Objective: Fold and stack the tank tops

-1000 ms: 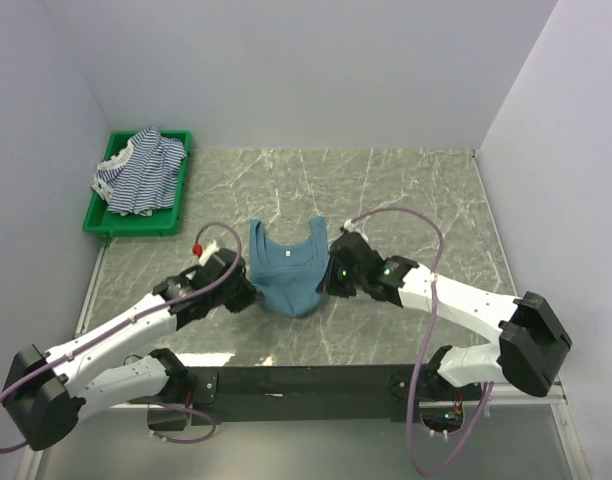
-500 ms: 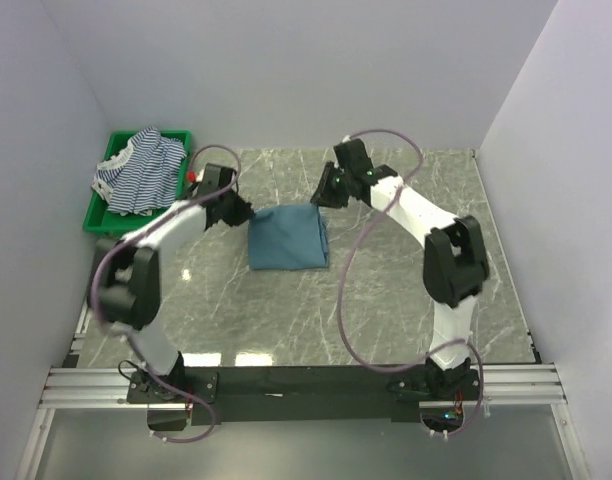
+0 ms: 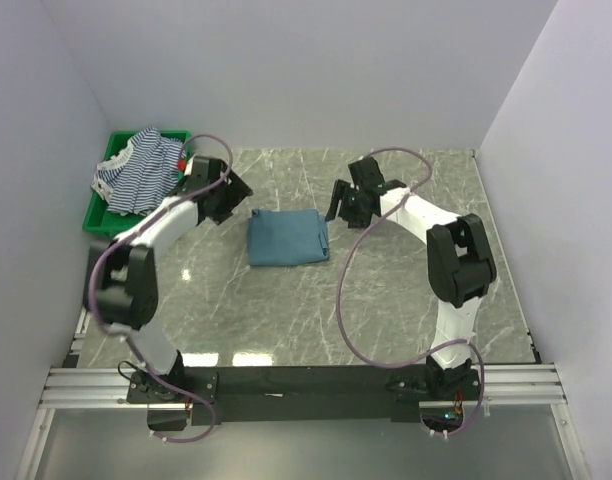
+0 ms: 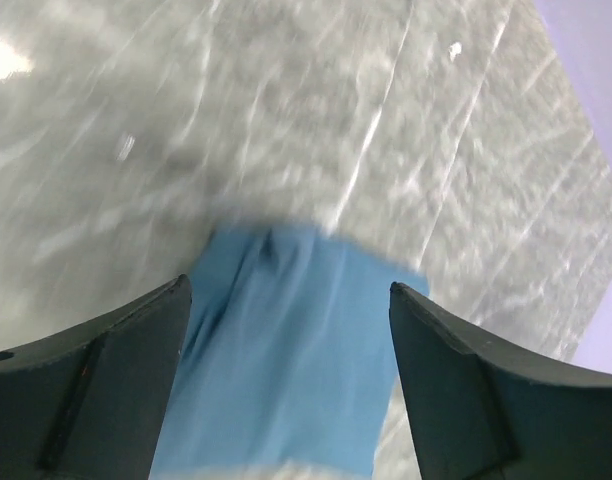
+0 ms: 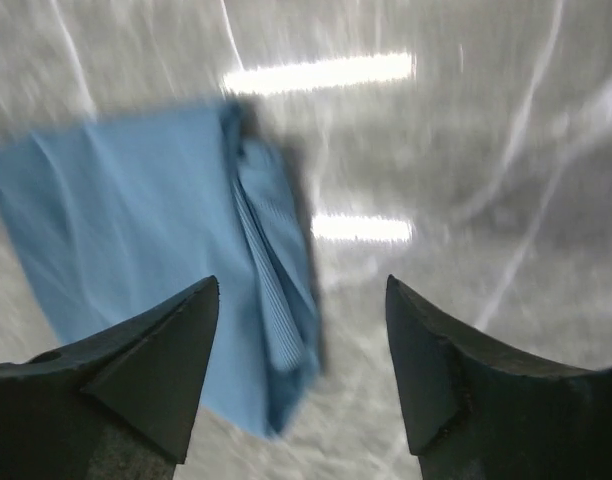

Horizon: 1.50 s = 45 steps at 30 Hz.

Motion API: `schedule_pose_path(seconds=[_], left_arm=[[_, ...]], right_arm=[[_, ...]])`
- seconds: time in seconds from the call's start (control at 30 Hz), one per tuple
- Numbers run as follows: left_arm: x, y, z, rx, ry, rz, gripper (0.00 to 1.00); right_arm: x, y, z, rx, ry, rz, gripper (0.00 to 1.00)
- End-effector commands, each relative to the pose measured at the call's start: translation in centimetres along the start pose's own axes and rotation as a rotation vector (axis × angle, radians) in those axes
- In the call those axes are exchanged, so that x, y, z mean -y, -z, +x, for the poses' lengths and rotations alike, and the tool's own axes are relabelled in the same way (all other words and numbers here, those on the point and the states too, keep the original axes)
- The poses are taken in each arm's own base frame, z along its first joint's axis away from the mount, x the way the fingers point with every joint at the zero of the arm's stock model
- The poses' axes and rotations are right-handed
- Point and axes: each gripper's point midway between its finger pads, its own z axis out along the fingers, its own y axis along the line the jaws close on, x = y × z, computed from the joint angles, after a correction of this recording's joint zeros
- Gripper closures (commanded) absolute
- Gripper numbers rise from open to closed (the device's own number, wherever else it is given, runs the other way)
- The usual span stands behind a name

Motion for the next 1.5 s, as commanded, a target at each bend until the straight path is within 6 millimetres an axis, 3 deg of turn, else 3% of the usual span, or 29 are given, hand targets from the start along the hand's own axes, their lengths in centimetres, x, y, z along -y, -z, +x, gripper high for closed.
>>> schedule_pose_path(seconds=[0.0,0.03,0.07,0.17,0.2,0.23,0.3,0.5,0.7,0.97,1.0,1.03,1.1,1.13,1.27,1.47], left_arm=[[-2.0,3.8,2.1,0.035,-0.02,-0.031,0.15],[-1.3,5.0,2.8,0.043,-0.024,0.003,0.16],[-3.0,5.0,4.6,0.014,-0.032,-0.02,0.16],[-3.0,6.4,7.4,-0.023,-0.028,0.033,0.16],[-4.5,6.4,9.0,-0.052,-0.029,0.015,0.16],[-4.1,7.2,9.8,-0.062,-0.036,0.045,0.16],[-5.5,7.5,11.3,-0.083,-0.048,0.031,0.16],[-7.2,9.5,13.1,-0.114,-0.056,0.061,0.16],[-7.2,11.6,13.2,-0.117,-0.063,0.102,0.17],[-6.3,14.8,13.2,-0.13,-0.087,0.19,0.19],[-6.3,15.0,13.2,-0.129,-0.09,0.193,0.19],[-6.0,15.6,13.1,-0.128,-0.094,0.216,0.19],[-5.8,16.2,13.1,-0.131,-0.108,0.234,0.19],[-5.7,16.4,13.1,-0.133,-0.111,0.245,0.2],[-5.3,17.3,13.8,-0.165,-0.135,0.289,0.2],[-5.1,18.6,14.0,-0.178,-0.186,0.333,0.2]], right_arm=[[-1.3,2.0,0.4,0.064,0.079,-0.072,0.24],[-1.1,1.5,1.6,0.044,0.093,-0.083,0.23],[-1.1,1.1,2.2,0.035,0.102,-0.087,0.22],[-1.7,0.4,3.0,0.023,0.107,-0.125,0.21],[-1.7,0.0,3.4,0.013,0.106,-0.128,0.21],[-1.7,-0.3,3.7,0.006,0.107,-0.13,0.2],[-2.0,-0.7,3.9,0.008,0.104,-0.152,0.2],[-2.6,-1.8,4.7,-0.007,0.09,-0.179,0.2],[-2.9,-2.7,6.4,-0.028,0.114,-0.128,0.22],[-1.9,-3.5,8.5,-0.077,0.141,-0.038,0.45],[-1.6,-3.4,8.6,-0.078,0.139,-0.026,0.52],[-1.0,-3.4,9.0,-0.094,0.137,-0.001,0.75],[-0.1,-3.2,9.1,-0.089,0.144,0.042,0.85],[0.3,-3.0,9.3,-0.093,0.146,0.063,0.98],[2.7,-1.3,8.8,-0.069,0.156,0.169,1.0],[8.1,2.1,8.3,-0.038,0.101,0.308,1.0]])
